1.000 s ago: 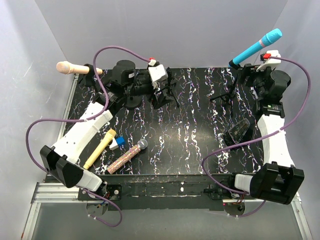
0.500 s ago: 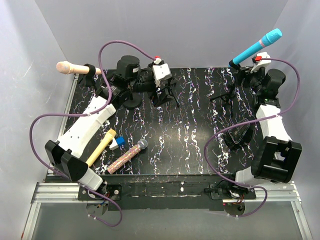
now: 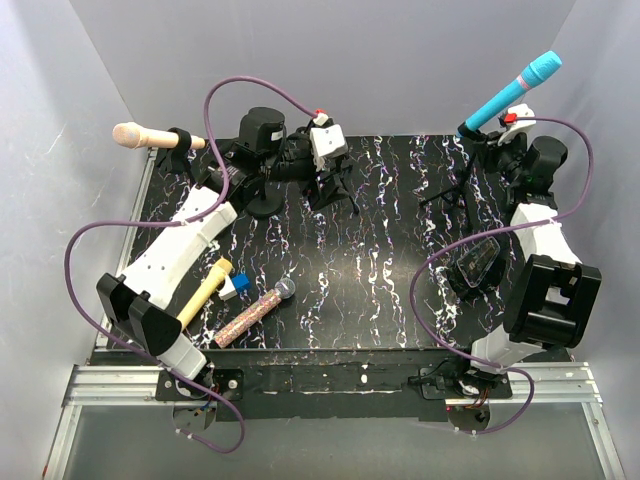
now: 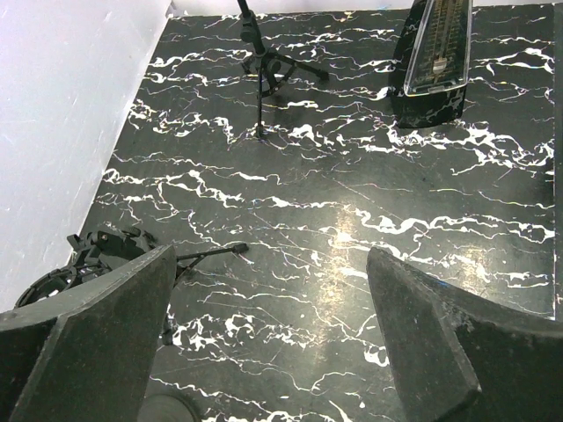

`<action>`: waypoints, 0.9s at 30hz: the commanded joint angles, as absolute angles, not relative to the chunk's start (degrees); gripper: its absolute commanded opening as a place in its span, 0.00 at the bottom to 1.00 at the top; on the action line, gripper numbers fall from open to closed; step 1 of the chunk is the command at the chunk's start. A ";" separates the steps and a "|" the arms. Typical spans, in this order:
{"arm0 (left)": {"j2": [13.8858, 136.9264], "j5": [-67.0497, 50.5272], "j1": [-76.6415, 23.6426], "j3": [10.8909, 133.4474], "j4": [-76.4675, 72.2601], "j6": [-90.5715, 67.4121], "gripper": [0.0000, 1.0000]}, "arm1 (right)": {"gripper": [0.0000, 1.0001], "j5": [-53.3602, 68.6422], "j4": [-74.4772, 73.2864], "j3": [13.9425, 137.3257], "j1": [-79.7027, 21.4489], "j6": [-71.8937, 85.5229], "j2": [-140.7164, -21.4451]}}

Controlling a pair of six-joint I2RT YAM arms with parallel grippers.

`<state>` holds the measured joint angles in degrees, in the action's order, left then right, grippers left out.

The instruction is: Remove the microphone from the stand

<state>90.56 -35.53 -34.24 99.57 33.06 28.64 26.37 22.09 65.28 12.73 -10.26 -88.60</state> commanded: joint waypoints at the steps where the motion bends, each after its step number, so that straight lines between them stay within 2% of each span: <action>1: 89.74 -35.07 -34.28 101.34 33.49 29.44 0.90 | 0.24 30.14 26.37 67.50 12.66 -9.67 -87.81; 5: 89.74 -34.89 -34.28 101.60 33.31 29.62 0.90 | 0.01 30.23 27.94 65.75 11.16 -7.74 -85.61; 15: 90.00 -36.82 -34.28 100.63 32.26 28.74 0.90 | 0.01 30.41 29.71 60.03 9.14 -1.76 -80.25; 21: 91.05 -37.09 -34.54 100.81 30.33 26.02 0.90 | 0.01 34.53 29.35 59.51 8.62 3.25 -77.17; 27: 91.84 -35.34 -36.21 100.20 26.82 19.36 0.91 | 0.01 35.86 29.62 54.42 1.51 1.76 -72.17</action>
<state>91.55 -35.99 -34.96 99.59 30.15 25.28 32.60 23.57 56.31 6.79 1.08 -77.73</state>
